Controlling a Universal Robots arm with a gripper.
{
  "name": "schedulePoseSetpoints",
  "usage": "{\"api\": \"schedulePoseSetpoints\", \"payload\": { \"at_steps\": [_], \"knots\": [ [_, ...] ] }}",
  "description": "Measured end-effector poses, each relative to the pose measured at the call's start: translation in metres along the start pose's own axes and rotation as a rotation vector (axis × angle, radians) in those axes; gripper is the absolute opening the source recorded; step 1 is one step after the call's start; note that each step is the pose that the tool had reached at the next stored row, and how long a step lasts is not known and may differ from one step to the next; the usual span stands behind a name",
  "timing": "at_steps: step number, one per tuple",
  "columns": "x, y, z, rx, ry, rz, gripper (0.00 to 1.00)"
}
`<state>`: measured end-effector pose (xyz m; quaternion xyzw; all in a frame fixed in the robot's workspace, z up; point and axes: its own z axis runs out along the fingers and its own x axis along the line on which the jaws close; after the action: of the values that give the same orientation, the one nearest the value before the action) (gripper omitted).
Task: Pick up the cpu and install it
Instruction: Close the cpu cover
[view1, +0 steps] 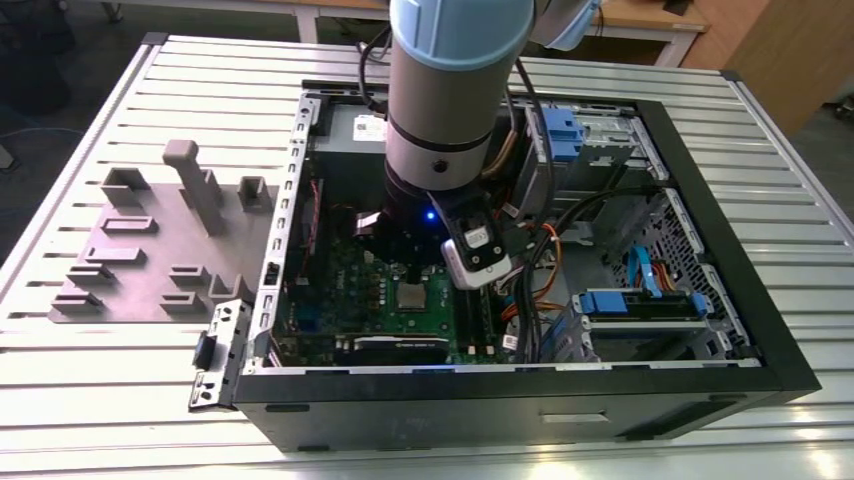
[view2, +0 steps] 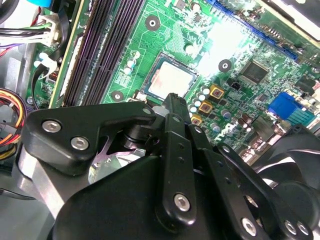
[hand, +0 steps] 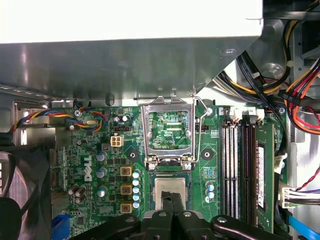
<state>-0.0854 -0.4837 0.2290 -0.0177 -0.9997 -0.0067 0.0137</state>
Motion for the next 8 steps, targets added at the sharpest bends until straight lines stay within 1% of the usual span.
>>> {"api": "schedulePoseSetpoints", "payload": {
  "at_steps": [3,8],
  "knots": [
    [0.0001,0.0,-0.0019,0.0,0.0,0.0,0.11],
    [0.0,0.0,-0.0019,0.0,0.0,0.0,0.11]
  ]
}}
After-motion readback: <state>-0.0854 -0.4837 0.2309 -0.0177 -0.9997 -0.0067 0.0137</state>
